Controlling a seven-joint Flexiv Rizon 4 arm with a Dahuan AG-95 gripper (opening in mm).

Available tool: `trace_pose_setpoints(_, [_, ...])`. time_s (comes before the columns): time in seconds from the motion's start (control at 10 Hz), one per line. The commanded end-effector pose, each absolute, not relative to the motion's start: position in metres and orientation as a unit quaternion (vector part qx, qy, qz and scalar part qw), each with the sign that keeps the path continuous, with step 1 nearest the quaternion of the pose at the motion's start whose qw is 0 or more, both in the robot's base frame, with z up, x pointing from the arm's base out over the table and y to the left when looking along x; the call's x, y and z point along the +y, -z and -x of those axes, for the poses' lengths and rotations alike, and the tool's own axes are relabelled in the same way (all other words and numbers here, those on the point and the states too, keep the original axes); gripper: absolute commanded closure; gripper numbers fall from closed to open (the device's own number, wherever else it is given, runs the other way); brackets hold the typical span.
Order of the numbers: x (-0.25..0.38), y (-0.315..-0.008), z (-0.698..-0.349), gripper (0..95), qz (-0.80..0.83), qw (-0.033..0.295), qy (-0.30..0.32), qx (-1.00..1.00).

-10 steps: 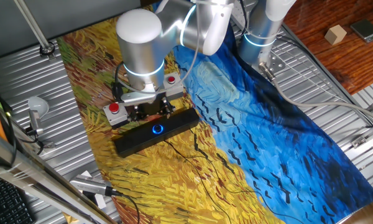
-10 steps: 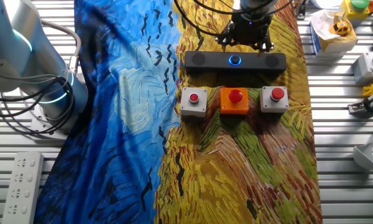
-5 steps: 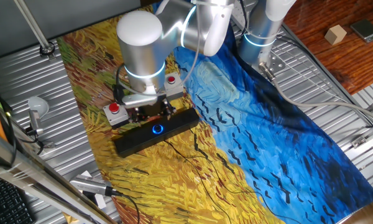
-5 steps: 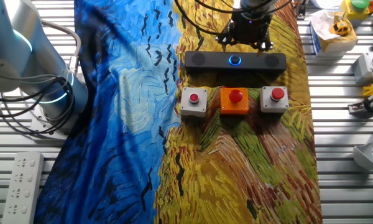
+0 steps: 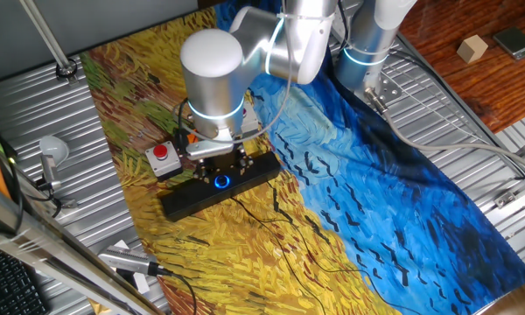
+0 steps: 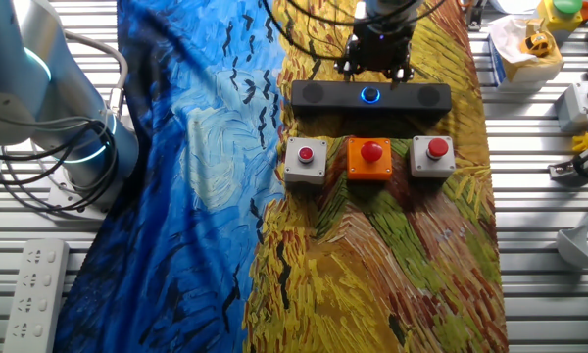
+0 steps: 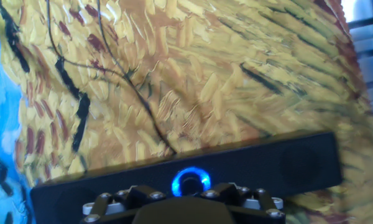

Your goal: Turn the knob to increase the volume of the speaker

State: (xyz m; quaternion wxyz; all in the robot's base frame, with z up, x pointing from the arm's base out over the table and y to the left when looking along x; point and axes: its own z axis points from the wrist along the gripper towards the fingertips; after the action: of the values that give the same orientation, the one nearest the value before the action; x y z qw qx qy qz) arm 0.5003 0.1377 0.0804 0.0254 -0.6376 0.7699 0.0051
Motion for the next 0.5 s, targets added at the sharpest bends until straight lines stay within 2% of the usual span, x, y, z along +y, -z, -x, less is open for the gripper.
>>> trace_pose_setpoints(0.1, [0.138, -0.074, -0.502, 19.0, 0.643, 0.028, -0.005, 0.766])
trace_pose_setpoints(0.5, [0.137, -0.062, -0.503, 19.0, 0.658, 0.033, -0.002, 0.752])
